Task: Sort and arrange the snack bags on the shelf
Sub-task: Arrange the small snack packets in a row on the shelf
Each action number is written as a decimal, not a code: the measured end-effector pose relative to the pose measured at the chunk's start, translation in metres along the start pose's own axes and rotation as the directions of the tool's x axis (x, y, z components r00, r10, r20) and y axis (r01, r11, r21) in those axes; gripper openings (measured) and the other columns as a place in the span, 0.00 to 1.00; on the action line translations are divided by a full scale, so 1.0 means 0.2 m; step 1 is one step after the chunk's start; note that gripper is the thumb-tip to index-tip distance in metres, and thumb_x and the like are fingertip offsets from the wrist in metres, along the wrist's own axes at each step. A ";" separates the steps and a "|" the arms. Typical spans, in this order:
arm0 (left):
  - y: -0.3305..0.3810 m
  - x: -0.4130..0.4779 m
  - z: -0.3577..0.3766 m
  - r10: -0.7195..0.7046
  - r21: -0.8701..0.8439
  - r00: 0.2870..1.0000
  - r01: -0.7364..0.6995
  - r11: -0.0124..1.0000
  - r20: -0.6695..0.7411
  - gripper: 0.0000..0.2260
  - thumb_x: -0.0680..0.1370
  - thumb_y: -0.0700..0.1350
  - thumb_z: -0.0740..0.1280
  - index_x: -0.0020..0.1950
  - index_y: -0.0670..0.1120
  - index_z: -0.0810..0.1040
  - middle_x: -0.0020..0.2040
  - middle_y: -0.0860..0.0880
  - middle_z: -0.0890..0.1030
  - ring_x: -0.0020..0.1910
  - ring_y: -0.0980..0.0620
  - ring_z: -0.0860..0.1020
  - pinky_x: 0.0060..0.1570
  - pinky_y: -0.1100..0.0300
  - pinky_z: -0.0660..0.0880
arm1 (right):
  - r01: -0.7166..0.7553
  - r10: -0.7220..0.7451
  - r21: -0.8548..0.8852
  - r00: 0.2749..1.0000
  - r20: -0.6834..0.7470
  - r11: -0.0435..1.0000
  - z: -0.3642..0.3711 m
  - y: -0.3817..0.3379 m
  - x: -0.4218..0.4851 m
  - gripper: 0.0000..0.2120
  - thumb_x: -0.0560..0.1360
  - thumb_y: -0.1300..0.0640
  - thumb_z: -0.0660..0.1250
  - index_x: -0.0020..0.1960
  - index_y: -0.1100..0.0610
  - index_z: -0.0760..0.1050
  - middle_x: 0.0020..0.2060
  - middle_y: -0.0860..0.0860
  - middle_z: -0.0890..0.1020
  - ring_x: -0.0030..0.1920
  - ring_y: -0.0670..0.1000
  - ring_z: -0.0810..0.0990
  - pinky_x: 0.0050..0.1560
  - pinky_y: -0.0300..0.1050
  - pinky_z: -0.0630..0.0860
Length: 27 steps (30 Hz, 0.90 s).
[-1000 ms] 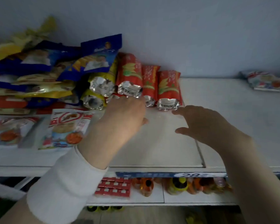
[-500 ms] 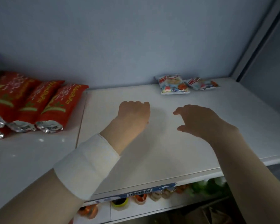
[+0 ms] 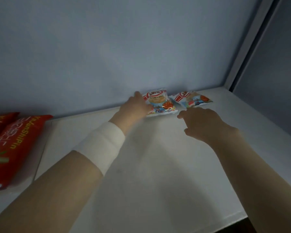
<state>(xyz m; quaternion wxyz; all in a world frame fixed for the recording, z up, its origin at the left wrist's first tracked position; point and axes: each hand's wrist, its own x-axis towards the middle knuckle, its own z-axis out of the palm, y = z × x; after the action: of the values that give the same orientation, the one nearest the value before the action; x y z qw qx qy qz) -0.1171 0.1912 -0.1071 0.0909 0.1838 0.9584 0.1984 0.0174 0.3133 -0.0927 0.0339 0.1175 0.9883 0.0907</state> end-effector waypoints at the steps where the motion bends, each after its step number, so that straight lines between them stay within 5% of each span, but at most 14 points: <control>1: 0.00 0.08 0.02 -0.062 -0.086 0.998 0.061 0.994 -0.018 0.26 0.77 0.53 0.63 0.68 0.38 0.61 0.66 0.38 0.70 0.64 0.38 0.71 0.58 0.51 0.69 | -0.003 0.003 0.000 1.000 -0.009 1.000 0.00 0.01 0.03 0.19 0.76 0.60 0.59 0.67 0.52 0.67 0.61 0.52 0.75 0.60 0.53 0.75 0.55 0.45 0.71; 6: -0.02 0.32 0.15 -0.220 -0.287 0.975 0.210 0.935 -0.003 0.36 0.74 0.59 0.66 0.70 0.37 0.57 0.69 0.38 0.67 0.68 0.39 0.68 0.64 0.51 0.67 | 0.009 -0.010 -0.007 0.997 -0.073 1.000 0.04 0.03 0.10 0.22 0.77 0.59 0.59 0.70 0.51 0.63 0.60 0.51 0.76 0.57 0.52 0.77 0.52 0.45 0.73; 12: -0.04 0.34 0.21 -0.250 -0.549 0.968 0.196 0.812 -0.023 0.33 0.72 0.51 0.72 0.66 0.38 0.58 0.66 0.40 0.72 0.64 0.41 0.73 0.64 0.48 0.70 | -0.013 0.014 0.072 1.000 -0.015 0.997 0.05 0.09 0.05 0.21 0.77 0.56 0.60 0.70 0.48 0.63 0.66 0.50 0.71 0.65 0.51 0.71 0.60 0.45 0.70; 16: -0.05 0.09 0.13 -0.204 -0.793 0.978 0.097 0.601 -0.035 0.25 0.72 0.41 0.73 0.65 0.38 0.68 0.61 0.44 0.78 0.57 0.44 0.79 0.57 0.50 0.77 | -0.044 0.067 0.418 0.997 -0.040 0.907 0.05 0.10 -0.02 0.26 0.76 0.47 0.63 0.72 0.48 0.61 0.70 0.47 0.68 0.68 0.48 0.68 0.65 0.44 0.67; 20: -0.07 -0.30 0.08 -0.038 -0.876 0.999 0.011 0.482 -0.009 0.17 0.73 0.40 0.71 0.61 0.41 0.76 0.57 0.43 0.82 0.52 0.45 0.81 0.52 0.54 0.78 | 0.003 0.156 0.917 0.985 -0.071 0.400 0.08 -0.01 -0.09 0.29 0.72 0.48 0.69 0.70 0.51 0.66 0.65 0.47 0.74 0.64 0.48 0.73 0.63 0.44 0.71; 24: -0.11 -0.57 0.06 0.000 -0.932 1.000 0.010 0.362 0.011 0.18 0.73 0.39 0.70 0.62 0.44 0.75 0.57 0.46 0.82 0.54 0.46 0.81 0.54 0.53 0.79 | -0.049 0.118 0.997 0.991 0.056 -0.061 0.10 -0.14 -0.20 0.23 0.70 0.51 0.71 0.64 0.55 0.73 0.55 0.50 0.81 0.53 0.49 0.81 0.49 0.38 0.79; 27: -0.16 -0.70 0.04 -0.010 -0.955 1.000 0.002 0.298 -0.001 0.21 0.71 0.40 0.71 0.63 0.45 0.73 0.59 0.45 0.81 0.54 0.47 0.81 0.51 0.53 0.79 | -0.122 0.077 0.948 0.986 0.151 -0.295 0.11 -0.19 -0.28 0.17 0.69 0.54 0.72 0.56 0.57 0.77 0.50 0.54 0.84 0.48 0.54 0.84 0.54 0.49 0.79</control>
<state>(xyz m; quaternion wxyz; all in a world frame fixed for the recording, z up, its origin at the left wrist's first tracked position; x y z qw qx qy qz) 0.0034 0.1127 -0.1139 0.1795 0.0899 0.6556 0.7279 0.0653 0.2664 -0.1194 -0.0676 0.1810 0.6490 -0.7358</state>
